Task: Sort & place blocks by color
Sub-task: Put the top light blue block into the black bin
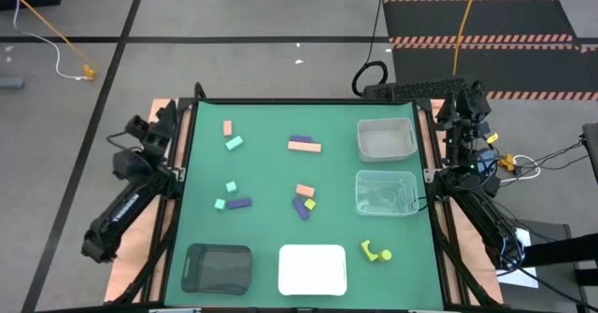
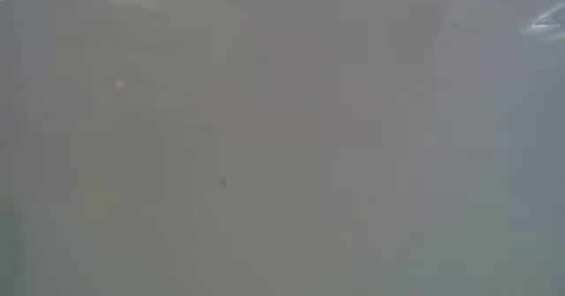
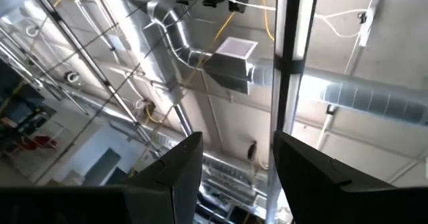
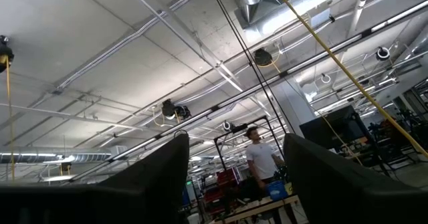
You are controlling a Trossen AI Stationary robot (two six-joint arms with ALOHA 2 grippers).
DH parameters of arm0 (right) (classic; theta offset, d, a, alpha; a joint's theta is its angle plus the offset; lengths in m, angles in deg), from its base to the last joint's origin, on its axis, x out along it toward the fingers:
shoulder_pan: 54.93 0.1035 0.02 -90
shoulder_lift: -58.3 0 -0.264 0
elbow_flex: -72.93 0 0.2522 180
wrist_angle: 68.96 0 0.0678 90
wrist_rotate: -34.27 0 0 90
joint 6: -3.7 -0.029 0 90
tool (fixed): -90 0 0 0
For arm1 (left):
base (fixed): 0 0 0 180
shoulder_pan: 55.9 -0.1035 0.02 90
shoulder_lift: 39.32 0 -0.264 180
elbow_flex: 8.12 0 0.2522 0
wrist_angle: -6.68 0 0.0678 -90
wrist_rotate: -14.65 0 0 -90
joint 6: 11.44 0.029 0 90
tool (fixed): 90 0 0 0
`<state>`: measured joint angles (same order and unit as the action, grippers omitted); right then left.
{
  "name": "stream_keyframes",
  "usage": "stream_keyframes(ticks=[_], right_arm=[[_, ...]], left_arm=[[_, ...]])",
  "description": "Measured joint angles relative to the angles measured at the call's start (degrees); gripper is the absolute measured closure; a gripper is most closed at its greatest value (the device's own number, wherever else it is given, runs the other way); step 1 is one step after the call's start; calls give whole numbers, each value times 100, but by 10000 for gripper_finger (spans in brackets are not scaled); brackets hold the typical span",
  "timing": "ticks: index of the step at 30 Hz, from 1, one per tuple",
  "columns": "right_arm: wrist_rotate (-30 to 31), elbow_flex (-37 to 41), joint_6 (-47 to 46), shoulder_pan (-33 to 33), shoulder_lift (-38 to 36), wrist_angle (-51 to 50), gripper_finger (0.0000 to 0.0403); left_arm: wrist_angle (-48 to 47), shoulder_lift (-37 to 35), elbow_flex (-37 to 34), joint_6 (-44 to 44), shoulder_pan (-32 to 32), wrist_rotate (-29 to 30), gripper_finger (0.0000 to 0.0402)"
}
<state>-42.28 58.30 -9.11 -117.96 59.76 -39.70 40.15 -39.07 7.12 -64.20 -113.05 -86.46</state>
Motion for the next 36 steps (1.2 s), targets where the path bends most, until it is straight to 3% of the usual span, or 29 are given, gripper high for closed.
stream_keyframes(ticks=[3, 7, 13, 17, 24, 36], right_arm=[[0, 0, 1, 2, 1, 0, 167], [0, 1, -1, 0, 0, -1, 167], [0, 2, -1, 2, -1, -2, 167], [0, 1, -1, 0, 0, -1, 167], [0, 0, 0, 1, 0, -1, 167], [0, 0, 0, 0, -1, 0, 167]], left_arm=[[-5, 128, 251, -140, 85, -54, 220], [-327, 445, 771, -73, 180, -676, 220], [-1748, 1062, 1628, 282, 240, -1462, 220], [-2629, 1667, 2124, 546, 328, -1889, 220], [-2795, 2934, 2632, 878, 552, -2500, 220], [-2957, 4564, 2725, 1217, 1035, -2534, 220]])
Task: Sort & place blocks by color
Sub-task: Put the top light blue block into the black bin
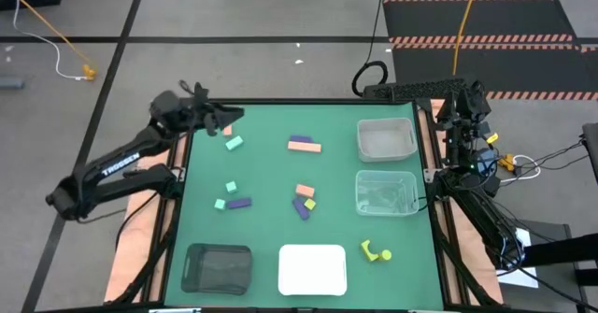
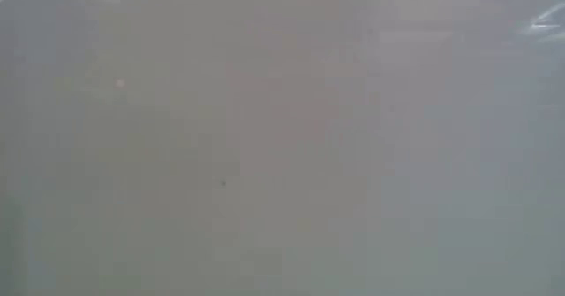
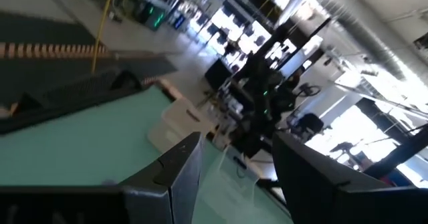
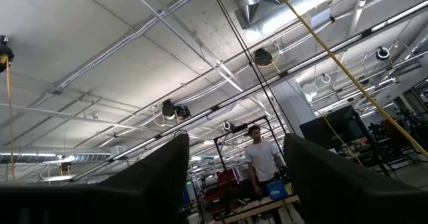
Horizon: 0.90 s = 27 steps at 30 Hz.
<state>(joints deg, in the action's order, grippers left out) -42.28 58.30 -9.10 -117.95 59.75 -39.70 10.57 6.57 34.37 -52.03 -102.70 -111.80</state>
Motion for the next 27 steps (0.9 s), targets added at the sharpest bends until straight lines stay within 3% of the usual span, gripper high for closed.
stream_keyframes(ticks=[12, 24, 27], right_arm=[[0, 0, 0, 0, 2, -2, 167], [0, 1, -1, 0, 0, -1, 167], [0, 1, -1, 0, 1, -1, 167]], left_arm=[[-426, 1213, 0, 175, 291, 116, 220], [-1700, 1615, 0, 1081, 538, 1057, 220], [-2563, 1621, 174, 1540, 544, 1313, 220]])
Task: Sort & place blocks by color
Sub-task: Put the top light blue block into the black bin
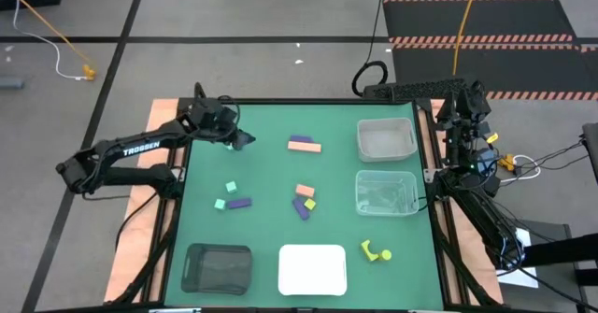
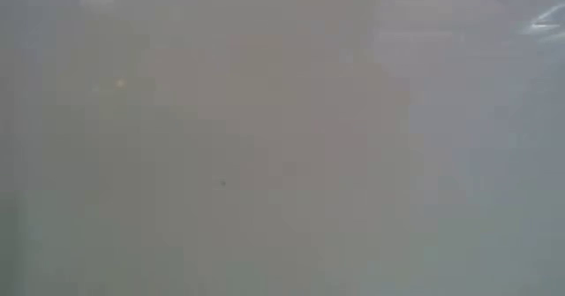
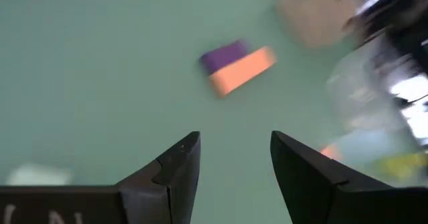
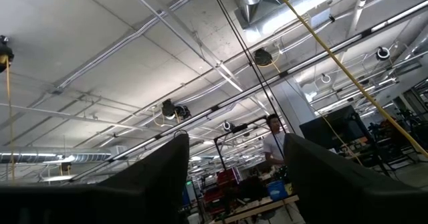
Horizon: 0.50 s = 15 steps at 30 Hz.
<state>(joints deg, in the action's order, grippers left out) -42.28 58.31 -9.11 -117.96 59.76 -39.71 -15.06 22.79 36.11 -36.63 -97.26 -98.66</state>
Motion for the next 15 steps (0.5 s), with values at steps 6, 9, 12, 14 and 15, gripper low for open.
stream_keyframes(ticks=[6, 9, 12, 14, 15], right_arm=[[0, 1, -1, 2, 0, -1, 167], [0, 0, -1, 0, 1, 2, 167], [0, -1, 0, 1, 0, 1, 167], [0, 1, -1, 2, 1, 1, 167], [0, 0, 0, 0, 0, 1, 167]], left_arm=[[-2399, 222, 1093, 1686, 152, 1667, 220], [-2832, 356, 1625, 2039, 205, 2295, 220], [-3101, 475, 2025, 2067, 243, 2495, 220], [-3256, 528, 2247, 2073, 289, 2630, 220], [-3351, 558, 2327, 2096, 312, 2721, 220]])
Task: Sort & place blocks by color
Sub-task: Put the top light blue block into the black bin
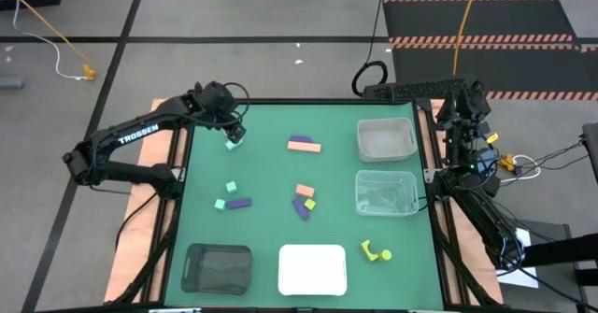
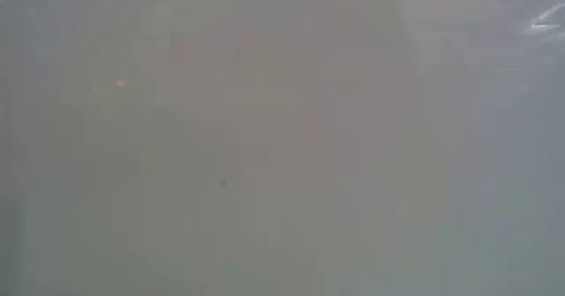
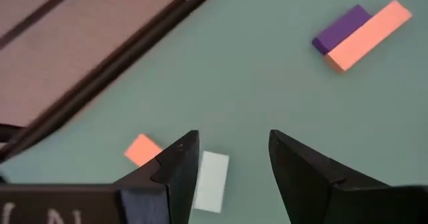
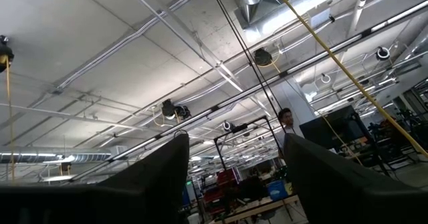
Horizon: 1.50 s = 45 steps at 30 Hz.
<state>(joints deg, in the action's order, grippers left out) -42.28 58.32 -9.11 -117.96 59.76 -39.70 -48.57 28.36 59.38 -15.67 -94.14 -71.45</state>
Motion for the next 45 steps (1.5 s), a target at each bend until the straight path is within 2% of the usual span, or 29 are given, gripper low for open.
stream_keyframes(ticks=[5, 7, 11, 16, 19, 29, 36, 45], right_arm=[[0, 1, -1, 0, 1, -2, 167], [0, -1, 1, 2, 1, -2, 167], [0, 1, 0, 1, -1, 0, 167], [0, 1, -1, 2, -1, -2, 167], [0, 1, -1, 0, 1, 0, 167], [0, 1, 1, 1, -1, 0, 167], [0, -1, 1, 0, -1, -1, 167], [0, -1, 1, 0, 1, 0, 167]], left_arm=[[-462, 203, 80, 101, 121, 599, 220], [-648, 358, 82, 82, 127, 672, 220], [-746, 635, 80, -240, 132, 537, 220], [-771, 802, 80, -773, 136, -437, 220], [-762, 802, 80, -1166, 136, -685, 220], [-735, 802, 80, -1553, 132, -686, 220], [-513, 806, 77, -1757, 132, -97, 220], [-425, 806, -202, -2252, 132, -35, 211]])
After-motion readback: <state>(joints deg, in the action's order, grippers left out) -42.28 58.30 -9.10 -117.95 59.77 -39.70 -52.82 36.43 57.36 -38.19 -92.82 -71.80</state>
